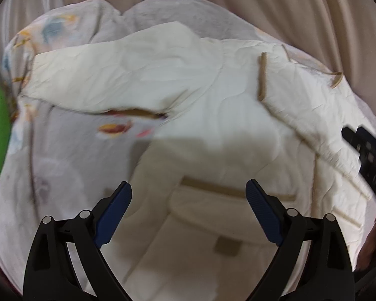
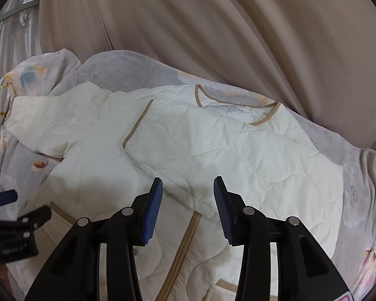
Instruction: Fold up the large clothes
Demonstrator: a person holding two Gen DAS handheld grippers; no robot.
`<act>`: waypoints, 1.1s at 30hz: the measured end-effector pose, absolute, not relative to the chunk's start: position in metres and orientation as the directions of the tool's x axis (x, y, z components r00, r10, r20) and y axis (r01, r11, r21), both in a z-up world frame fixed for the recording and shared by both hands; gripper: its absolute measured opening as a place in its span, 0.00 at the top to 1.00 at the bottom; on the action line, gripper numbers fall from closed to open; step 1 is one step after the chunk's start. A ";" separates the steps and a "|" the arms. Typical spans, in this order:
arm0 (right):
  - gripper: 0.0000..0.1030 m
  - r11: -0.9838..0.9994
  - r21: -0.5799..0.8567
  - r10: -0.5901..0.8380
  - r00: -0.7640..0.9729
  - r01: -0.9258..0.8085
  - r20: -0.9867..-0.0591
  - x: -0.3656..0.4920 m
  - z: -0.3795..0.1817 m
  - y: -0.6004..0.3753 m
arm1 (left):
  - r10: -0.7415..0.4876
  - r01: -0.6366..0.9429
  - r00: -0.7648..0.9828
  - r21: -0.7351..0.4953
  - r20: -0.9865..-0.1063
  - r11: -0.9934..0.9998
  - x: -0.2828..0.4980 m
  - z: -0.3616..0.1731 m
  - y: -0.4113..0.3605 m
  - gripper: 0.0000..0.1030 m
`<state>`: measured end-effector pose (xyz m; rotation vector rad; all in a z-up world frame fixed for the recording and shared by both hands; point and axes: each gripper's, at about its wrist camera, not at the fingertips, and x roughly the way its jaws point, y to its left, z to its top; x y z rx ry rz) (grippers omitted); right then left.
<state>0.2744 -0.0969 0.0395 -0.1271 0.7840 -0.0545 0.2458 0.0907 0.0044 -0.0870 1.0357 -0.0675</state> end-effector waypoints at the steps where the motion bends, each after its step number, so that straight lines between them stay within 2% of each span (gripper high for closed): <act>1: 0.60 0.991 -0.136 -0.102 0.705 0.008 -0.702 0.273 0.039 -0.099 | -0.119 0.023 0.511 -0.124 -0.852 0.992 0.251 0.006 0.087 0.13; 6: 0.57 0.989 -0.138 -0.135 0.678 0.049 -0.722 0.265 0.034 -0.120 | -0.217 0.064 0.516 -0.215 -0.829 0.974 0.298 0.008 0.052 0.12; 10: 0.54 0.988 -0.129 -0.152 0.649 0.084 -0.745 0.256 0.028 -0.139 | -0.250 0.064 0.480 -0.251 -0.841 0.966 0.341 -0.009 0.021 0.13; 12: 0.54 0.987 -0.124 -0.161 0.635 0.102 -0.755 0.251 0.024 -0.150 | -0.295 0.048 0.450 -0.307 -0.843 0.950 0.356 -0.020 0.011 0.18; 14: 0.53 0.985 -0.124 -0.173 0.622 0.122 -0.764 0.246 0.020 -0.161 | -0.335 0.041 0.429 -0.352 -0.839 0.935 0.361 -0.026 0.003 0.38; 15: 0.53 0.984 -0.123 -0.176 0.617 0.127 -0.767 0.244 0.019 -0.164 | -0.342 0.048 0.424 -0.357 -0.838 0.933 0.363 -0.027 -0.002 0.45; 16: 0.53 0.983 -0.125 -0.181 0.613 0.134 -0.769 0.242 0.018 -0.169 | -0.345 0.063 0.424 -0.353 -0.838 0.934 0.363 -0.026 -0.008 0.57; 17: 0.53 0.982 -0.124 -0.184 0.611 0.139 -0.770 0.240 0.017 -0.172 | -0.348 0.084 0.425 -0.346 -0.836 0.934 0.363 -0.025 -0.013 0.68; 18: 0.53 0.982 -0.123 -0.185 0.610 0.143 -0.771 0.239 0.016 -0.175 | -0.332 0.104 0.434 -0.320 -0.838 0.942 0.362 -0.022 -0.018 0.73; 20: 0.53 0.982 -0.119 -0.186 0.608 0.149 -0.772 0.237 0.015 -0.178 | -0.300 0.126 0.472 -0.273 -0.829 0.954 0.358 -0.014 -0.023 0.92; 27: 0.53 0.981 -0.109 -0.187 0.613 0.163 -0.768 0.229 0.015 -0.189 | -0.236 0.126 0.603 -0.201 -0.762 0.971 0.345 0.026 0.001 0.94; 31: 0.53 0.951 -0.102 -0.267 0.608 0.293 -0.748 0.215 0.011 -0.226 | -0.112 0.120 0.590 -0.050 -0.799 0.992 0.344 0.011 0.008 0.94; 33: 0.53 0.923 -0.052 -0.286 0.590 0.381 -0.755 0.212 0.008 -0.255 | -0.096 0.122 0.562 -0.033 -0.822 0.992 0.342 -0.003 0.011 0.94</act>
